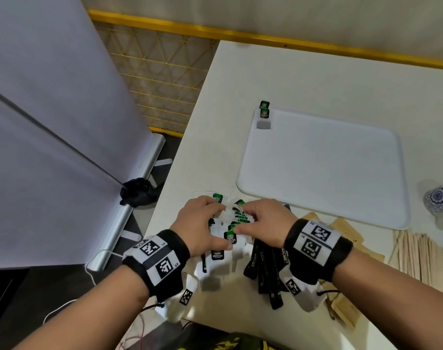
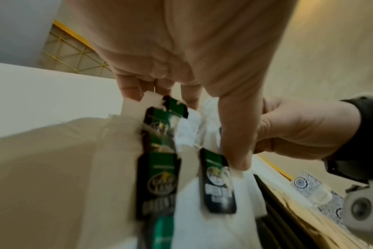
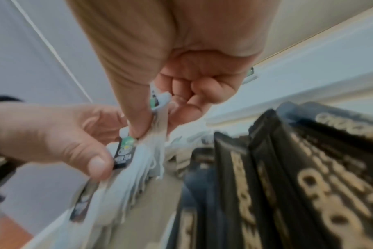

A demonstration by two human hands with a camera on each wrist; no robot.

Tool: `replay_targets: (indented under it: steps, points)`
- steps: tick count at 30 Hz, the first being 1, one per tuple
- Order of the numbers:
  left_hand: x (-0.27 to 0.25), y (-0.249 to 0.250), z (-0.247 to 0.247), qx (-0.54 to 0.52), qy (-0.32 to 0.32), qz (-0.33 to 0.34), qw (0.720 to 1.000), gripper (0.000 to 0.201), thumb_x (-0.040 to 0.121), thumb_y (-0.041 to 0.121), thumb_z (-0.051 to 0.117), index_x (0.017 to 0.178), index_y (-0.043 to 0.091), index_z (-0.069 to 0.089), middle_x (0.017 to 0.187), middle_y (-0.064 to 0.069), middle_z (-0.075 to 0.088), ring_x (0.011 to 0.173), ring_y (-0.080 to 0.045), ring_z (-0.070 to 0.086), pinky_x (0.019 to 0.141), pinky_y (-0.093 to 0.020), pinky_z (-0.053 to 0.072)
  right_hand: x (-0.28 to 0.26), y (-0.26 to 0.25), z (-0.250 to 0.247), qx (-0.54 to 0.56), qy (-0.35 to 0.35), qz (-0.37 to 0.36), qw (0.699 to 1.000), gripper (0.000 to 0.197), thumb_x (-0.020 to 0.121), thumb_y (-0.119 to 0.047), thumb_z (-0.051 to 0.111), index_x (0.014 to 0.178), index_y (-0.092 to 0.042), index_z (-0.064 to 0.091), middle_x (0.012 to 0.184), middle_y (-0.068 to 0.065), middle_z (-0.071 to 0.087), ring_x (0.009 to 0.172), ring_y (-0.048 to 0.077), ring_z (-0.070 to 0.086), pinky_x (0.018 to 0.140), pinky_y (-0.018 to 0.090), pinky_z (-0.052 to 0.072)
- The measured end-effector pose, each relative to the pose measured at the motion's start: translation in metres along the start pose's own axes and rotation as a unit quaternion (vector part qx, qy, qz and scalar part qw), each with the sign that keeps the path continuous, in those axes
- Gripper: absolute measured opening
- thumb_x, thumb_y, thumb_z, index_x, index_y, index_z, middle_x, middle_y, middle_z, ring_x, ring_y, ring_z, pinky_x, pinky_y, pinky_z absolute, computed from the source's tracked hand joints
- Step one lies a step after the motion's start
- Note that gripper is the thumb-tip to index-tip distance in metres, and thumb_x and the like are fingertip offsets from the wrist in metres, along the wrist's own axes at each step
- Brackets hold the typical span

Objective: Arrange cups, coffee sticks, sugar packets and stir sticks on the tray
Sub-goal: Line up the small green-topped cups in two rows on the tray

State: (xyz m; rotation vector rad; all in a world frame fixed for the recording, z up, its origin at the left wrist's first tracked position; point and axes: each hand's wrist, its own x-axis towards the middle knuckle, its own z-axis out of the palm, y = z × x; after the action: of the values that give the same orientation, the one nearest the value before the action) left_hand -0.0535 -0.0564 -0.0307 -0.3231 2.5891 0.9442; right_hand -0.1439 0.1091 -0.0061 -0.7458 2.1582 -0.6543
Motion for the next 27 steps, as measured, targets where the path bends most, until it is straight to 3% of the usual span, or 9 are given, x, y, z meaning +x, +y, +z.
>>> replay_targets:
  steps: [4,7,10,12,17,19,20,23,27]
  points:
    - [0.008,0.006,-0.007,-0.089,-0.012,0.014,0.996,0.061,0.055,0.05,0.081,0.107,0.022,0.065,0.105,0.003,0.057,0.1,-0.014,0.053,0.092,-0.036,0.046,0.005,0.002,-0.018,0.06,0.028,-0.004,0.998,0.017,0.078,-0.034,0.073,0.084,-0.018,0.071,0.08,0.002,0.071,0.077,0.02,0.067,0.078,0.04,0.055]
    - [0.013,0.011,-0.012,-0.121,-0.005,0.022,0.992,0.053,0.062,0.038,0.086,0.108,0.022,0.064,0.104,0.003,0.058,0.098,-0.01,0.054,0.089,-0.027,0.045,0.009,0.006,-0.029,0.08,0.031,-0.014,0.996,0.017,0.079,-0.03,0.073,0.086,-0.014,0.071,0.084,0.007,0.072,0.08,0.026,0.067,0.082,0.045,0.054]
    - [0.016,0.019,-0.02,-0.192,0.002,0.03,0.981,0.059,0.063,0.028,0.087,0.115,0.027,0.059,0.104,0.014,0.059,0.094,0.005,0.057,0.085,-0.013,0.046,0.01,0.005,-0.039,0.109,0.023,-0.019,0.994,0.013,0.08,-0.025,0.073,0.089,-0.015,0.072,0.087,0.008,0.073,0.083,0.027,0.068,0.084,0.046,0.054]
    - [0.02,0.024,-0.024,-0.264,-0.028,0.032,0.964,0.063,0.064,0.018,0.087,0.119,0.026,0.056,0.104,0.014,0.064,0.09,0.006,0.062,0.082,-0.014,0.048,0.011,0.001,-0.045,0.119,0.008,-0.028,0.993,0.012,0.081,-0.023,0.073,0.091,-0.016,0.072,0.089,0.008,0.073,0.083,0.025,0.068,0.085,0.044,0.054]
    - [0.029,0.032,-0.026,-0.367,-0.129,0.03,0.921,0.059,0.07,0.025,0.07,0.126,0.019,0.052,0.119,-0.012,0.063,0.112,-0.029,0.06,0.103,-0.046,0.044,0.011,-0.006,-0.05,0.169,-0.004,-0.055,0.984,0.006,0.084,-0.017,0.07,0.085,-0.023,0.071,0.082,-0.005,0.073,0.072,0.005,0.064,0.075,0.024,0.051]
    - [0.031,0.032,-0.023,-0.439,-0.16,0.004,0.884,0.057,0.07,0.019,0.066,0.125,0.012,0.052,0.121,-0.026,0.059,0.111,-0.044,0.056,0.102,-0.057,0.04,0.013,-0.002,-0.05,0.181,0.027,-0.042,0.982,0.005,0.084,-0.016,0.07,0.083,-0.021,0.07,0.076,-0.004,0.07,0.068,0.006,0.061,0.072,0.027,0.05]
    - [0.032,0.032,-0.022,-0.467,-0.164,-0.01,0.869,0.055,0.071,0.017,0.066,0.124,0.008,0.053,0.118,-0.029,0.058,0.106,-0.045,0.055,0.099,-0.059,0.038,0.012,0.001,-0.05,0.185,0.04,-0.036,0.981,0.001,0.085,-0.017,0.069,0.084,-0.017,0.07,0.076,-0.001,0.069,0.068,0.007,0.06,0.072,0.03,0.05]
    - [0.036,0.034,-0.017,-0.523,-0.165,-0.035,0.835,0.048,0.073,0.012,0.065,0.119,0.002,0.055,0.108,-0.023,0.059,0.097,-0.039,0.047,0.09,-0.057,0.035,0.009,0.006,-0.047,0.189,0.07,-0.033,0.979,0.006,0.086,-0.017,0.068,0.089,-0.012,0.07,0.077,0.0,0.068,0.066,0.007,0.058,0.07,0.027,0.047]
    - [0.042,0.041,-0.015,-0.562,-0.145,-0.054,0.812,0.044,0.075,0.013,0.065,0.118,0.006,0.057,0.089,-0.008,0.067,0.072,-0.023,0.064,0.068,-0.037,0.049,0.009,0.012,-0.043,0.267,0.131,-0.018,0.955,0.017,0.086,-0.02,0.068,0.103,-0.021,0.071,0.09,0.003,0.071,0.079,0.009,0.064,0.082,0.022,0.051]
